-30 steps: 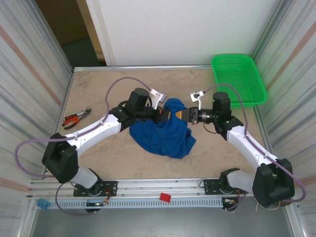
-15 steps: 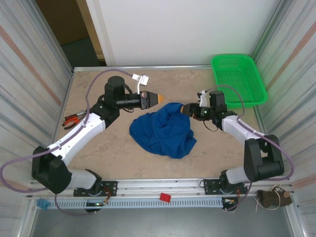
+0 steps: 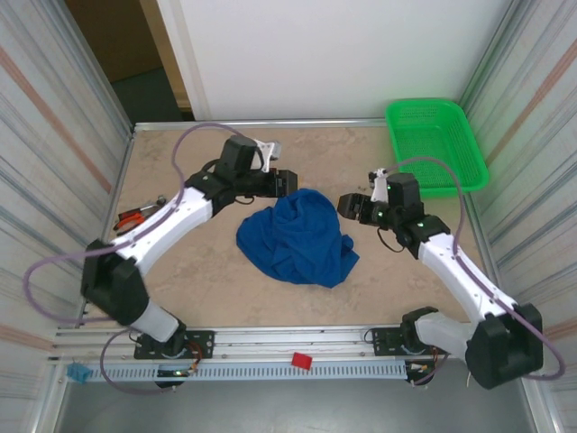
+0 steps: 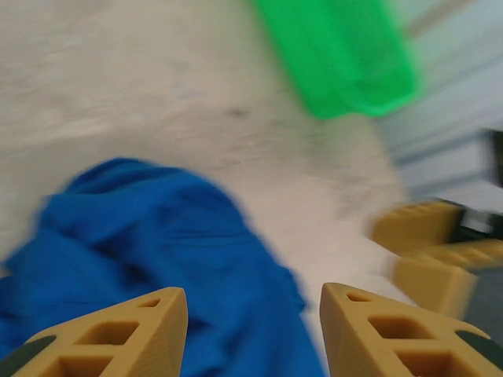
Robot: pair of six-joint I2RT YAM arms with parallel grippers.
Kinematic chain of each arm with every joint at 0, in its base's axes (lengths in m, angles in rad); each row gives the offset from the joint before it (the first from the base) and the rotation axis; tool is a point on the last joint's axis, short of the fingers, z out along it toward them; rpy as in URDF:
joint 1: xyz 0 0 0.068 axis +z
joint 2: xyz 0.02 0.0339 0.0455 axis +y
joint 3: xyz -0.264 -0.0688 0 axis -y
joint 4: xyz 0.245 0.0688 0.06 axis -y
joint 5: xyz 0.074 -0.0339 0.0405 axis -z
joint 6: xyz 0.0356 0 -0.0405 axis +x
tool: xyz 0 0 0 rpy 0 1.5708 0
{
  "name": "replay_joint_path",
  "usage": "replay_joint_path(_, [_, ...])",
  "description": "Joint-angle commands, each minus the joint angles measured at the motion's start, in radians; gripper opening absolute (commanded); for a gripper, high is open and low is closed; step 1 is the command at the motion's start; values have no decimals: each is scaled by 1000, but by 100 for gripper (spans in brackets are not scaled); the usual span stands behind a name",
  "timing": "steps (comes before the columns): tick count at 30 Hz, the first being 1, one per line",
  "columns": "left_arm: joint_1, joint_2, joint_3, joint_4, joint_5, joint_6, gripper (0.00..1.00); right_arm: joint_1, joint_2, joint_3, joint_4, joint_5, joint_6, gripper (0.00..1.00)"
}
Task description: Fold the inside-out t-shirt
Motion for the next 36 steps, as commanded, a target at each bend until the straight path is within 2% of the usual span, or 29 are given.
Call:
replay_joint_path(1, [59,153,77,-180,-153,94,51,51,29,-2,-4,69,35,61])
replay_joint_path(7, [89,349,210,-207,-53,95,58,100,39,1,1,107,45,61])
replay_joint_path(12, [86,405,245,-176,-11,64,62,126,60,5,28,130,73,61])
replay_joint_path(18, [73,426,252,-139,13,41,63,199,183,34,88,163,103,58])
replay_joint_path(22, [66,422,246,-139,20,33,59,228,253,42,113,185,115,58])
replay_joint_path(25, [66,416,212,-116,22,22,45,242,281,34,128,192,125,58])
replay_joint_path(28, [66,432,205,-109,29,16,45,251,290,16,141,204,134,58])
replay_joint_path(30, [66,451,208,-114,31,10,51,253,295,2,149,213,140,59])
replay_joint_path(32, [65,467,212,-116,43,11,51,253,305,-8,159,216,144,59])
replay_joint_path(33, [65,473,215,-121,51,14,47,253,311,-9,161,217,146,59])
replay_joint_path(34, [65,476,220,-123,65,18,39,253,315,-10,163,219,146,59])
replay_joint_path(36, [65,471,229,-138,86,29,16,252,328,-14,168,227,152,58])
